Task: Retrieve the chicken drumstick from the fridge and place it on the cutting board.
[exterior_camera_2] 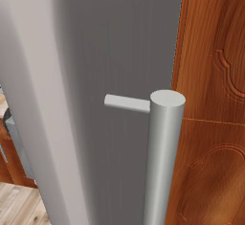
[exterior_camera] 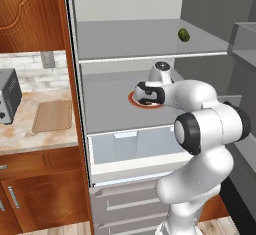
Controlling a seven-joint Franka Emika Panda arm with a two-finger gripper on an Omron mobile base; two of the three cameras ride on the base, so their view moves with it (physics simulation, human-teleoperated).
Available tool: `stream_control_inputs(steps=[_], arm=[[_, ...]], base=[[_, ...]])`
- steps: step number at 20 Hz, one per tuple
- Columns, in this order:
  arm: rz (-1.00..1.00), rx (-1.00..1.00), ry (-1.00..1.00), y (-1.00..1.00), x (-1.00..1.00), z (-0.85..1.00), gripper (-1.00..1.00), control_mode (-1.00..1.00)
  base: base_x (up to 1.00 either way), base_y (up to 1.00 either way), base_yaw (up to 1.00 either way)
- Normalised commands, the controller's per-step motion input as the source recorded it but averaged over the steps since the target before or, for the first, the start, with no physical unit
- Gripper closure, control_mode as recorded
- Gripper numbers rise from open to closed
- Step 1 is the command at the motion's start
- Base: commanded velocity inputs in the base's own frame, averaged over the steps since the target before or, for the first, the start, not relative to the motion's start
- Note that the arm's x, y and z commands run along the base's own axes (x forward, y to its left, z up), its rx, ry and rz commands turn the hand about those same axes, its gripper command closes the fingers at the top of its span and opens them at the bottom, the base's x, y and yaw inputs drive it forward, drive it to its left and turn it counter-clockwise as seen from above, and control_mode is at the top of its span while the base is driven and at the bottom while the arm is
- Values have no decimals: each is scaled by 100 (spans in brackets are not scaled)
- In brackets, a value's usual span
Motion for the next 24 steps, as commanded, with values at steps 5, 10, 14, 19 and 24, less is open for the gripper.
stream_control_inputs(steps=[5,10,14,19,24], arm=[[0,0,-3,0,30,-26,-100,-100],[0,0,-6,0,35,-26,-100,-100],[0,0,-6,0,29,-26,-100,-100],[0,0,-6,0,23,-30,-100,-100],[0,0,-8,0,20,-18,100,-100]], base=[[0,0,0],[0,0,0],[0,0,0],[0,0,0],[0,0,0]])
